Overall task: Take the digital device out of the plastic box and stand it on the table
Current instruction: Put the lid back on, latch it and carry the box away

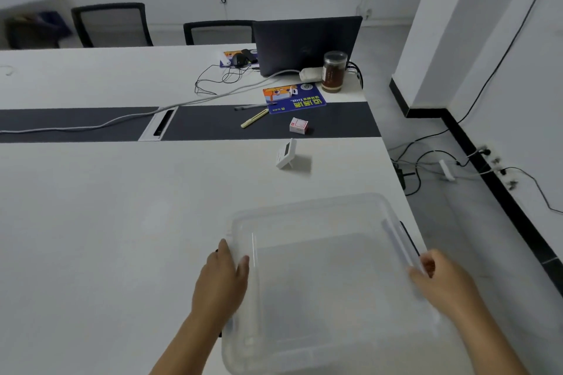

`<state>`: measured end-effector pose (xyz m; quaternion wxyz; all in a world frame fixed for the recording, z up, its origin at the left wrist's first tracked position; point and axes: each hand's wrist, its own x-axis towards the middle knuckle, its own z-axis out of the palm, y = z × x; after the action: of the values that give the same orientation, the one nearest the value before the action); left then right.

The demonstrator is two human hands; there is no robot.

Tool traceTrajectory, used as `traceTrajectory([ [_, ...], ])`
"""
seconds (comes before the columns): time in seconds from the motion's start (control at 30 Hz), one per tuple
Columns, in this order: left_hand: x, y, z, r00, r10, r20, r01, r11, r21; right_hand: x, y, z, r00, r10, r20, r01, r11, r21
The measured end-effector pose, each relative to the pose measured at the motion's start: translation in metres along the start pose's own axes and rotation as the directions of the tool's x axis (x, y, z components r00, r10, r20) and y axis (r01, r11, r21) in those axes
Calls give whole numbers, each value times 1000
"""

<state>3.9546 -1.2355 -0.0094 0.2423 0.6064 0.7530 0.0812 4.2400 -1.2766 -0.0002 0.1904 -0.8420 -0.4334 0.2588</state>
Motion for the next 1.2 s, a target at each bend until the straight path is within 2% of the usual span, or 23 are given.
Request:
traceTrajectory([
  [0.07, 0, 7, 8, 999, -28, -32, 25, 997, -72, 2, 1, 7, 997, 5, -71, -2, 999, 38],
  [0.2, 20, 7, 7, 998, -10, -63, 2, 992, -126, 9, -7, 15, 978, 187, 89, -204, 941, 268],
  [0.23, 28, 5, 5, 998, 0, -66, -8, 994, -113, 10, -8, 16, 976, 201, 83, -216, 936, 279],
  [0.33, 35, 10, 1, 993, 9, -122, -16, 998, -60, 11, -13, 23, 976, 208, -67, -191, 960, 203],
  [0.4, 31, 13, 13, 963, 170, -208, -171, 985, 10, 10, -14, 28, 967, 193, -166, -168, 973, 157],
  [0.47, 26, 18, 23, 966, 256, -45, -250, 962, 108, 9, -18, 30, 972, 123, -198, -100, 988, 120],
  [0.5, 24, 17, 28, 957, 290, -23, -281, 940, 194, 8, -18, 31, 977, 92, -194, -74, 993, 95],
  [0.53, 23, 19, 27, 954, 298, 17, -295, 930, 221, 8, -20, 31, 980, 76, -185, -64, 995, 70],
  [0.6, 24, 21, 25, 950, 305, 64, -312, 938, 151, 6, -22, 31, 985, 61, -163, -63, 998, -10],
  [0.67, 24, 20, 24, 951, 307, 38, -310, 938, 153, 6, -24, 30, 987, 38, -157, -53, 994, -92],
  [0.93, 21, 24, 26, 955, 288, 71, -296, 941, 164, 4, -24, 32, 972, -40, -234, -13, 975, -221],
  [1.1, 19, 27, 24, 956, 287, 63, -294, 939, 177, 1, -24, 35, 944, -170, -282, 68, 938, -340],
  [1.2, 19, 28, 23, 950, 304, 74, -313, 931, 188, 1, -23, 38, 941, -170, -293, 60, 935, -348],
])
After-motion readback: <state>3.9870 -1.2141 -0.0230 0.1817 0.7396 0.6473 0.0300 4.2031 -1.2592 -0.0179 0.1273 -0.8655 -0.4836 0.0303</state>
